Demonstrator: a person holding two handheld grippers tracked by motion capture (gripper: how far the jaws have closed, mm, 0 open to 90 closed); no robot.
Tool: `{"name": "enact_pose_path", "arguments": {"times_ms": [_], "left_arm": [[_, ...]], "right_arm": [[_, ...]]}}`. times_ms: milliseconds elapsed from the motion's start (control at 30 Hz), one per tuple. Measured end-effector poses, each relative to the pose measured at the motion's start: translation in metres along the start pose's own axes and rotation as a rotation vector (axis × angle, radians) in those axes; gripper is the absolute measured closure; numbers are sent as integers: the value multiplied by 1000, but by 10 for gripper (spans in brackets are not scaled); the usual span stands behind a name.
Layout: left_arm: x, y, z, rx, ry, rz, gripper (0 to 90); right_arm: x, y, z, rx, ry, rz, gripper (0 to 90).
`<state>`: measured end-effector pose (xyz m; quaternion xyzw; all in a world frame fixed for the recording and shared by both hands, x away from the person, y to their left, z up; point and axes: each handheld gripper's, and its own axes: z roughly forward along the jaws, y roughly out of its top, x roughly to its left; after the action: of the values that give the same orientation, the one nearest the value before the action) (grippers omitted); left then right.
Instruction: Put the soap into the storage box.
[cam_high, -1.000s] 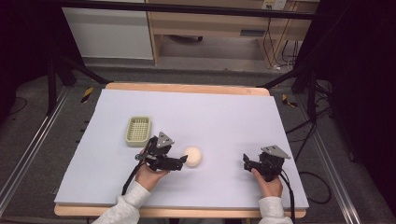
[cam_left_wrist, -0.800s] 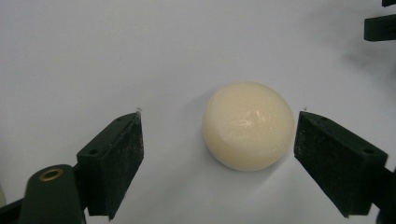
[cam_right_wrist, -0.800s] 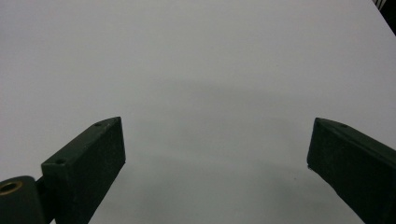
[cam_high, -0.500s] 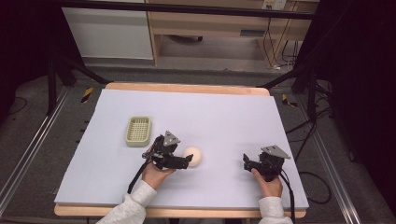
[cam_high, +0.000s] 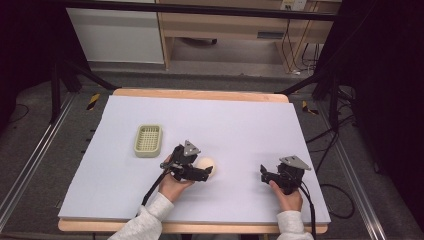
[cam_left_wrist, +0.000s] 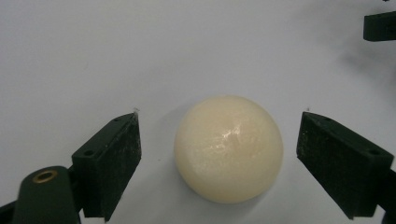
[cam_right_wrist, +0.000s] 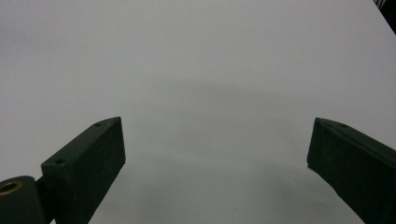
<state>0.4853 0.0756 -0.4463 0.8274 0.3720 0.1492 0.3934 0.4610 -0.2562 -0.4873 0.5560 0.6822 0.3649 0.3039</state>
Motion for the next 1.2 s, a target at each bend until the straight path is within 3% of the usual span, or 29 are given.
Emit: {"name": "enact_pose_path", "arguments": {"times_ms": [567, 1200], "left_arm": [[-3, 0, 16, 10, -3, -6, 118], [-4, -5, 31, 66, -19, -1, 150]], "right_arm": [[0, 0, 0, 0, 1, 0, 47], [0, 0, 0, 1, 4, 2, 47]]}}
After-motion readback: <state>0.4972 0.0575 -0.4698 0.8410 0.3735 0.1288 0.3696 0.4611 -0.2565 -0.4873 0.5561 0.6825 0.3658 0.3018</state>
